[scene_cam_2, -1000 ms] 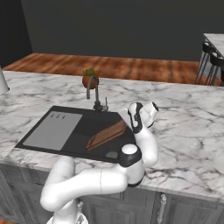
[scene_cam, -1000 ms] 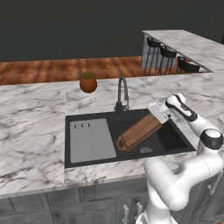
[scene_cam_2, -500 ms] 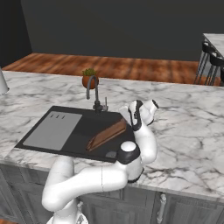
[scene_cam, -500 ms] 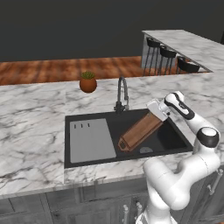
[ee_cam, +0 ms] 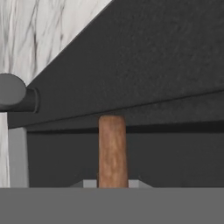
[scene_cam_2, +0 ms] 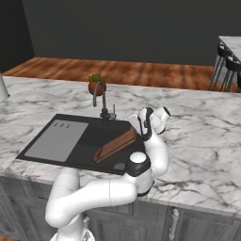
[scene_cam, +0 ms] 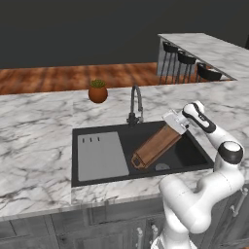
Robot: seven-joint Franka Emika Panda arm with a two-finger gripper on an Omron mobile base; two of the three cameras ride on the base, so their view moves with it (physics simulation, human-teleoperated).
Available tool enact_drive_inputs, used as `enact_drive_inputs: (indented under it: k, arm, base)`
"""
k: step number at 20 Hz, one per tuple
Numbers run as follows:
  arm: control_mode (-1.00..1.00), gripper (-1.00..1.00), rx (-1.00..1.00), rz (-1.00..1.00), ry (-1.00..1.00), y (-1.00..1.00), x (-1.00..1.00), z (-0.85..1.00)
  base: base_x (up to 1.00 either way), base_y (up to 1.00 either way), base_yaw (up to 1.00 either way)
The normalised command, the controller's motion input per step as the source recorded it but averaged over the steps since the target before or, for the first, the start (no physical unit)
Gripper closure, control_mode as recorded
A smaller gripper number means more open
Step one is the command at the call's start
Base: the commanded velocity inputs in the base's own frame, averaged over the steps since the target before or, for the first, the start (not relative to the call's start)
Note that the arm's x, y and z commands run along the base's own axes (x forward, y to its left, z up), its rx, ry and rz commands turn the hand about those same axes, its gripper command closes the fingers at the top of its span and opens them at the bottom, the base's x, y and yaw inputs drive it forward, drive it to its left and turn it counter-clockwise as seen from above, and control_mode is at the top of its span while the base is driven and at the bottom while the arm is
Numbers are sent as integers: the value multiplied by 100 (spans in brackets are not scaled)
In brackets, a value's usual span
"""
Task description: Move the cutting board and knife to the sink. Then move spray from the cabinet to the counter.
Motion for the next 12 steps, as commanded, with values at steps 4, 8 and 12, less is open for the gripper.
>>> enact_drive_inputs:
  k: [4,8,12]
  arm:
    - [-100,100,-5,0,-2,-4,-15,-20]
    - [-100,100,-5,-2,-5,-3,-13,-18]
    - [-100,100,-6,-6,-5,-4,-14,-14]
  base:
    - [0,0,0]
    - [0,0,0]
    - [0,0,0]
